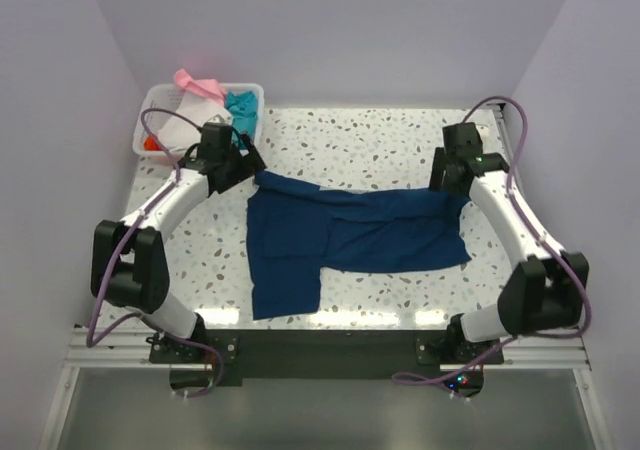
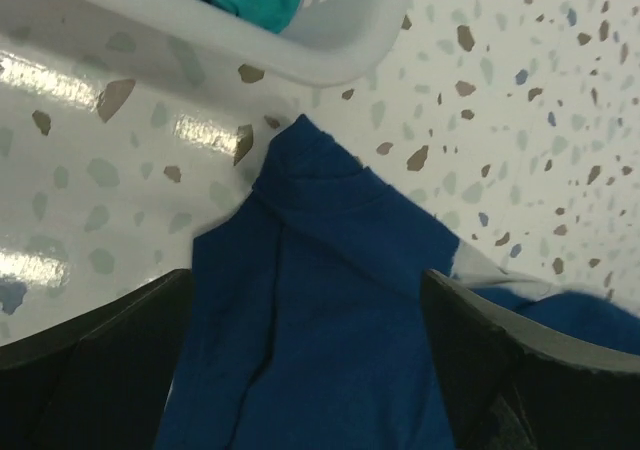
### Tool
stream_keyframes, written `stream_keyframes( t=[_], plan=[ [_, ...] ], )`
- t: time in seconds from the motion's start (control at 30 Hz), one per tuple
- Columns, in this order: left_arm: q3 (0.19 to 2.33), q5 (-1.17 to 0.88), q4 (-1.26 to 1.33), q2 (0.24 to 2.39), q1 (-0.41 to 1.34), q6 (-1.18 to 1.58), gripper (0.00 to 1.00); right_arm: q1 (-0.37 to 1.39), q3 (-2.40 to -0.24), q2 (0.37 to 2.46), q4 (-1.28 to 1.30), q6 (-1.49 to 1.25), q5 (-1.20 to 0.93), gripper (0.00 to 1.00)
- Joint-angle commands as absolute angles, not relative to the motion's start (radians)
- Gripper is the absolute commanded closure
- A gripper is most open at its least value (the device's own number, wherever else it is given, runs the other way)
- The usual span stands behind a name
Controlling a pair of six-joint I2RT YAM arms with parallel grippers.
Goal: Fold and stack the t-shirts
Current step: Flatten the tshirt out
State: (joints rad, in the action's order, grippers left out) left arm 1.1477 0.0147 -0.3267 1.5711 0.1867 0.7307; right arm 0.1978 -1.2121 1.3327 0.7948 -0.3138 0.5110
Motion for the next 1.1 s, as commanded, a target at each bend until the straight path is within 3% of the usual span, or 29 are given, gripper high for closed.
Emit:
stream_keyframes(
  t=[0.0,0.1,0.37,0.63,1.07],
  plan=[
    [1.25,0.142,-0.345,1.471,0.245,0.69,0.0,0.143,-1.313,1.455,0.68,-0.284,0.351,0.01],
    [1.186,0.207,-0.347,1.37,0.276,0.684,0.0,0.143,-1.351,1.482,0.699,-0.287,0.302,0.01],
    [0.896,0.198,-0.327,1.216,0.432,0.752,0.0,0.143,-1.06,1.313,0.666,-0.365,0.232,0.01],
    [0.876,0.103,-0.279,1.486,0.555,0.779,0.0,0.143,-0.879,1.334,0.557,-0.419,0.028,0.01],
    [1.202,0.155,-0.37,1.932,0.516,0.746,0.0,0.083,-0.998,1.66,0.471,-0.417,0.034,0.01]
  ],
)
